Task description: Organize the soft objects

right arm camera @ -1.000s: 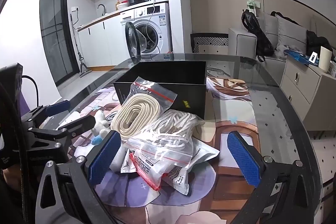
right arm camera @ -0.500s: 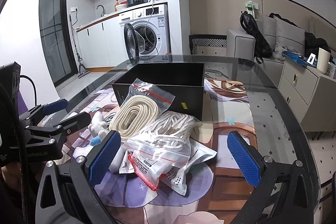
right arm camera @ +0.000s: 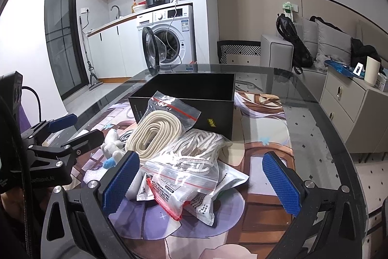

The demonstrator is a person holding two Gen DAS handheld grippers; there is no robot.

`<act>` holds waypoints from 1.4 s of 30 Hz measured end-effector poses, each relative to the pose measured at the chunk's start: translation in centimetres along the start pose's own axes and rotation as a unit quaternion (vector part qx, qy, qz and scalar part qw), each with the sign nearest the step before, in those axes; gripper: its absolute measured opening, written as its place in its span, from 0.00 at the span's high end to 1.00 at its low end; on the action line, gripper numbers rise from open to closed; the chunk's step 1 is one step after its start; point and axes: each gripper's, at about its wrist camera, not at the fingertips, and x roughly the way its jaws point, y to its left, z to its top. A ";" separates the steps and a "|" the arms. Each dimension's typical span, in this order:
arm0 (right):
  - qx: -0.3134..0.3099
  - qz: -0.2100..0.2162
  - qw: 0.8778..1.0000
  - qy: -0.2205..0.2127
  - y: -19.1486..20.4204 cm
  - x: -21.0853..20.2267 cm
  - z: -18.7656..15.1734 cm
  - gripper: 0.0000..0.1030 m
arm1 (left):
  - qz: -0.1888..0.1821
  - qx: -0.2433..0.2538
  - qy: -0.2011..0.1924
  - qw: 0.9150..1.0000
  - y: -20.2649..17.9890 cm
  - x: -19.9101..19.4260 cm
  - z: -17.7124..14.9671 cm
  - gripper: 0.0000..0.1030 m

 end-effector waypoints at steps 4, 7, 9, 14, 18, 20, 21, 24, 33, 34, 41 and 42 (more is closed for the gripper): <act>-0.002 -0.002 1.000 0.000 0.1 0.1 0.0 0.00 | -0.002 -0.001 -0.002 1.000 0.0 -0.1 0.0 0.00; -0.003 -0.005 1.000 0.002 0.2 0.2 -0.1 0.00 | -0.002 0.000 -0.003 1.000 0.0 -0.2 0.1 0.00; -0.002 -0.005 1.000 0.001 0.1 0.2 -0.1 0.00 | -0.002 0.001 -0.003 1.000 0.1 -0.3 0.1 0.00; -0.003 -0.005 1.000 0.002 0.1 0.2 -0.1 0.00 | -0.002 0.000 -0.002 1.000 0.0 -0.3 0.1 0.00; -0.003 -0.006 1.000 0.002 0.1 0.2 -0.1 0.00 | -0.005 0.001 -0.002 1.000 0.0 -0.3 0.2 0.00; -0.003 -0.006 1.000 0.003 0.1 0.2 -0.1 0.00 | -0.005 0.003 -0.002 1.000 0.1 -0.3 0.2 0.00; -0.002 -0.006 1.000 0.004 0.1 0.2 -0.1 0.00 | -0.004 0.004 -0.001 1.000 0.1 -0.3 0.3 0.00; -0.002 -0.005 1.000 0.006 0.1 0.2 0.0 0.00 | -0.001 0.004 0.000 1.000 0.3 -0.2 0.3 0.00; 0.006 0.008 1.000 -0.006 0.0 0.3 0.3 0.00 | 0.014 0.012 -0.006 1.000 1.0 0.4 1.1 0.00; 0.008 0.008 1.000 -0.008 0.1 0.3 0.3 0.00 | 0.015 0.014 -0.007 1.000 1.0 0.5 1.2 0.00; 0.011 0.012 1.000 -0.012 0.1 0.7 1.4 0.00 | -0.003 0.025 0.001 1.000 0.7 1.4 2.1 0.00; 0.012 0.013 1.000 -0.012 0.1 0.8 1.5 0.00 | -0.004 0.031 0.002 1.000 0.6 1.5 2.2 0.00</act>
